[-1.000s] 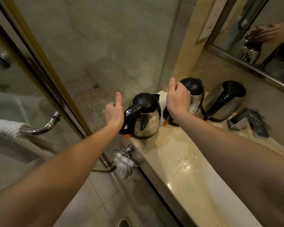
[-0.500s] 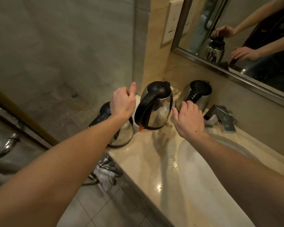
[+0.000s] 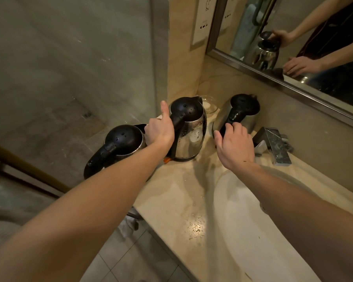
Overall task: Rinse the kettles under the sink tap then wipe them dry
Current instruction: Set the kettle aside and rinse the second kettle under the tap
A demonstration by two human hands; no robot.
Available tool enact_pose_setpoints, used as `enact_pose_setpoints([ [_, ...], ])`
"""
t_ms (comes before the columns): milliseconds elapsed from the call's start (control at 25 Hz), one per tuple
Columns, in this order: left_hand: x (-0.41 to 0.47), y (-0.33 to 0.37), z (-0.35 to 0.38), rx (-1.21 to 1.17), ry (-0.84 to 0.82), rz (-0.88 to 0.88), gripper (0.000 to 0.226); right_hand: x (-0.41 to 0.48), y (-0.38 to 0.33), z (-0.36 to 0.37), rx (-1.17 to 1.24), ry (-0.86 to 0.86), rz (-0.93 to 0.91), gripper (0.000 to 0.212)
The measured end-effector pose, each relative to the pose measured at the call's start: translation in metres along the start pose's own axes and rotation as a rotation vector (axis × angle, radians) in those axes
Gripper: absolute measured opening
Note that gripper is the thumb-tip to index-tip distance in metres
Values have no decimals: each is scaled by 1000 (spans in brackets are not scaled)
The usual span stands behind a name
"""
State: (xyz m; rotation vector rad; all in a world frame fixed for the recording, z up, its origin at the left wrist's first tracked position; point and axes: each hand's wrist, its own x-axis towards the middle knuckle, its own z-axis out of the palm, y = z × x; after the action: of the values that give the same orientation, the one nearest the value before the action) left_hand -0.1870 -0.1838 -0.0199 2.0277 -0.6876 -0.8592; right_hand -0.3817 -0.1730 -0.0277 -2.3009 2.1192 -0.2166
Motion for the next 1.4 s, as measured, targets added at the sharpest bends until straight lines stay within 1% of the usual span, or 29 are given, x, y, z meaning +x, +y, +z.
enact_pose_setpoints([
  [80,-3,-1,0,-27,-26,-34,83,0,-1,-1,4,11,2,58],
  [120,-4,0,-2,-38,-40,-34,81,0,-3,-2,10,15,3,58],
  [200,-7,1,-5,-64,-56,-16,74,0,-6,-3,24,19,9,57],
  [320,-10,-2,-6,-74,-30,33,74,-4,-8,-6,34,22,2,56],
  [520,-24,-13,-11,-62,-31,46,86,-13,-3,-11,76,38,36,57],
  [600,-35,-17,-15,-84,-62,34,89,-21,-2,-13,107,46,66,57],
  [720,-53,-23,-20,-60,-95,65,77,-36,-2,-18,156,58,60,56],
  [880,-71,-28,-24,-7,-138,97,87,-57,1,-29,191,105,27,55],
  [1040,-97,-22,-24,6,-208,132,80,-77,3,-49,248,186,20,50],
  [1160,-115,-19,-14,3,-268,154,80,-88,8,-60,244,236,21,47],
  [1400,-148,-7,17,13,-368,208,78,-105,30,-71,268,313,149,53],
])
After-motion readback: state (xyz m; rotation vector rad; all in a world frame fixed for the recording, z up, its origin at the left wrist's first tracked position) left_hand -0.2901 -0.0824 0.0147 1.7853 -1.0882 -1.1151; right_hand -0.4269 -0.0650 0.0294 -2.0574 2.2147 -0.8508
